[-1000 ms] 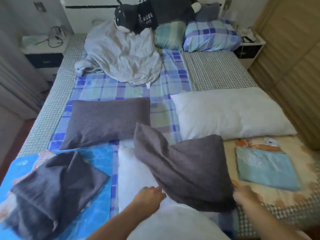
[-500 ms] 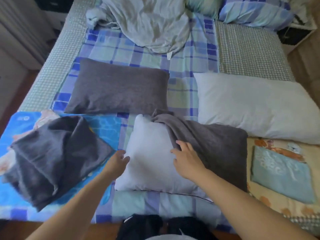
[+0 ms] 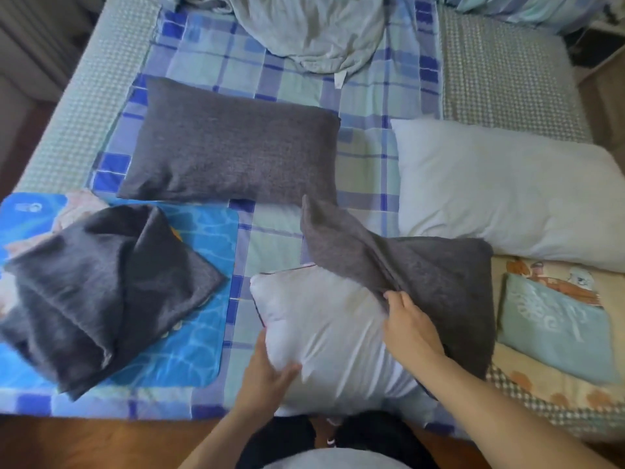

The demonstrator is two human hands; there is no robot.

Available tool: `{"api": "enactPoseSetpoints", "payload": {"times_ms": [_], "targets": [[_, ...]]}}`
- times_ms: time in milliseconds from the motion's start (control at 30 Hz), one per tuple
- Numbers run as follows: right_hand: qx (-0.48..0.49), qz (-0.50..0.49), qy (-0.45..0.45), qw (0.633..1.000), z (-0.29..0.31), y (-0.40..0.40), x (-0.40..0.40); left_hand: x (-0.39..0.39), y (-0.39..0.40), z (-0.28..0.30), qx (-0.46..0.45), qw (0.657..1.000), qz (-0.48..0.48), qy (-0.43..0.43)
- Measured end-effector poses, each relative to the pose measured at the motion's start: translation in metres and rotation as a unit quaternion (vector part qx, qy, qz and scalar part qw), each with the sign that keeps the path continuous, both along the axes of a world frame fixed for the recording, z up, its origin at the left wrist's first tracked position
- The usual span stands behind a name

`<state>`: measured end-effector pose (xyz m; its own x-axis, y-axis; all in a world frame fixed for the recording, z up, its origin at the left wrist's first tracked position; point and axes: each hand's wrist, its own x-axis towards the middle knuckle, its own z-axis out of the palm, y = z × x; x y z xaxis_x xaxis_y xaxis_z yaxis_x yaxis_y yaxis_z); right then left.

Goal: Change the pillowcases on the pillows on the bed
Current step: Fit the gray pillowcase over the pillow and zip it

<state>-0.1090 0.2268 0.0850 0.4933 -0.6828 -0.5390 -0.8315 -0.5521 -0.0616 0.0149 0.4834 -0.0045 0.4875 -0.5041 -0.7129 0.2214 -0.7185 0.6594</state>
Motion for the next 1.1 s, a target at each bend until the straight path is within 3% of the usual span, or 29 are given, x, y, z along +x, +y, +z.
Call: {"api": "enactPoseSetpoints", "payload": {"times_ms": [100, 200, 267, 333, 433, 500, 600, 700, 733, 800, 867, 933, 1000, 1100], "targets": [[-0.025, 0.048, 0.021, 0.998, 0.005, 0.013, -0.017, -0.026, 0.033, 0.006, 0.013, 0.997, -0.033, 0.063], [-0.046, 0.045, 0.021, 0.998, 0.008, 0.023, -0.023, 0.002, 0.022, 0.016, 0.022, 0.988, -0.115, 0.105], [-0.045, 0.053, 0.024, 0.997, 0.012, 0.025, -0.026, 0.039, 0.013, 0.029, 0.035, 0.982, -0.093, 0.159], [-0.046, 0.068, 0.023, 0.996, 0.017, 0.026, -0.027, 0.081, 0.000, 0.046, 0.024, 0.993, -0.023, 0.116], [-0.040, 0.086, 0.010, 0.995, 0.026, 0.030, -0.024, 0.109, -0.034, 0.065, -0.077, 0.987, 0.098, 0.106], [-0.007, 0.086, 0.035, 0.996, 0.032, 0.032, -0.017, 0.093, -0.062, 0.083, -0.117, 0.987, 0.023, 0.108], [0.062, 0.003, 0.077, 0.995, 0.057, 0.025, 0.002, 0.042, -0.077, 0.097, -0.122, 0.977, -0.173, 0.024], [-0.056, -0.042, -0.100, 0.993, 0.092, 0.000, 0.030, 0.005, -0.063, 0.107, -0.102, 0.940, -0.323, -0.029], [-0.044, -0.046, -0.137, 0.988, 0.097, -0.008, 0.039, 0.000, -0.058, 0.113, -0.084, 0.931, -0.355, -0.029], [0.026, -0.003, -0.075, 0.997, 0.099, -0.018, 0.055, 0.002, -0.055, 0.127, -0.071, 0.917, -0.391, -0.017], [0.020, 0.072, -0.006, 0.997, 0.085, -0.025, 0.056, 0.013, -0.058, 0.147, -0.088, 0.925, -0.370, -0.002], [-0.055, -0.019, -0.118, 0.991, 0.079, -0.043, 0.042, 0.022, -0.062, 0.165, -0.120, 0.941, -0.316, -0.014], [-0.074, -0.236, -0.205, 0.947, 0.077, -0.085, 0.011, 0.028, -0.062, 0.169, -0.094, 0.961, -0.261, -0.020], [-0.085, -0.443, -0.135, 0.882, 0.067, -0.132, -0.062, 0.020, -0.060, 0.161, -0.046, 0.970, -0.236, 0.027]]}}
